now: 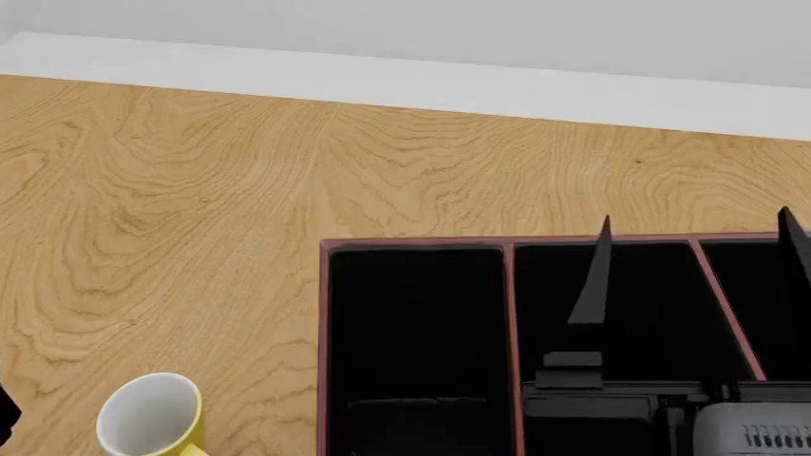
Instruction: Pick up the book and place it in the back compartment of the caddy.
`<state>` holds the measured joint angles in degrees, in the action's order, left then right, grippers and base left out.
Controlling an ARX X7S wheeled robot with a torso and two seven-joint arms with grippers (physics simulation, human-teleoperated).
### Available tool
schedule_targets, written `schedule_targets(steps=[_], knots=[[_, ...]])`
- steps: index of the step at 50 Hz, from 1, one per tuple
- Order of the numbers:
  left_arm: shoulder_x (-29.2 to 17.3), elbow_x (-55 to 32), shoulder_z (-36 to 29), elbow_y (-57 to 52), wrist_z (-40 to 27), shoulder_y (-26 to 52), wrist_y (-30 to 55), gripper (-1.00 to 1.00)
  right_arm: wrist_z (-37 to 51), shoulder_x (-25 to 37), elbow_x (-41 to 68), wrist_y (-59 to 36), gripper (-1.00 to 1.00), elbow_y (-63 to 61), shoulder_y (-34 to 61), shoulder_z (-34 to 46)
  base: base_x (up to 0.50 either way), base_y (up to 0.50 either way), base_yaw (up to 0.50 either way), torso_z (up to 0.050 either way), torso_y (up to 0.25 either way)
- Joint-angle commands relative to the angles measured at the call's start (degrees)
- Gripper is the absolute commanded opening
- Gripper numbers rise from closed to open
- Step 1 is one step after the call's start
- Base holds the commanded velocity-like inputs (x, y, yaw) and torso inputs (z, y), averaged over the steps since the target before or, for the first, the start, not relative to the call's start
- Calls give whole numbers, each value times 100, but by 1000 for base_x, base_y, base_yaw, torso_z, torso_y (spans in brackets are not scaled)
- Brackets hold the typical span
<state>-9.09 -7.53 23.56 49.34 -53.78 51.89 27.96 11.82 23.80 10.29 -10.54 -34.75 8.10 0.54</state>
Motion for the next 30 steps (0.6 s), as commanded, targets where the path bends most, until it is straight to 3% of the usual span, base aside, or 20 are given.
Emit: schedule_targets(steps=[1, 10, 11, 19, 30], knots=[[37, 45, 104, 725, 161, 224, -340, 100, -106, -100, -209, -48, 100, 142, 119, -36, 0, 0, 0, 0, 0], [-63, 84, 99, 1525, 160, 352, -840, 100, -74, -79, -232, -49, 100, 12, 29, -27, 0, 0, 0, 0, 0], [-77, 87, 101, 1622, 155, 380, -904, -100, -69, -80, -237, -52, 100, 2, 20, -21, 0, 0, 0, 0, 0], [-169, 136, 81, 2059, 85, 507, -1220, -100, -43, -62, -234, -98, 100, -105, -61, -18, 0, 0, 3, 0, 0], [-55, 142, 36, 953, -21, 212, -670, -100, -24, -45, -224, -84, 100, -162, -109, -17, 0, 0, 2, 0, 0]])
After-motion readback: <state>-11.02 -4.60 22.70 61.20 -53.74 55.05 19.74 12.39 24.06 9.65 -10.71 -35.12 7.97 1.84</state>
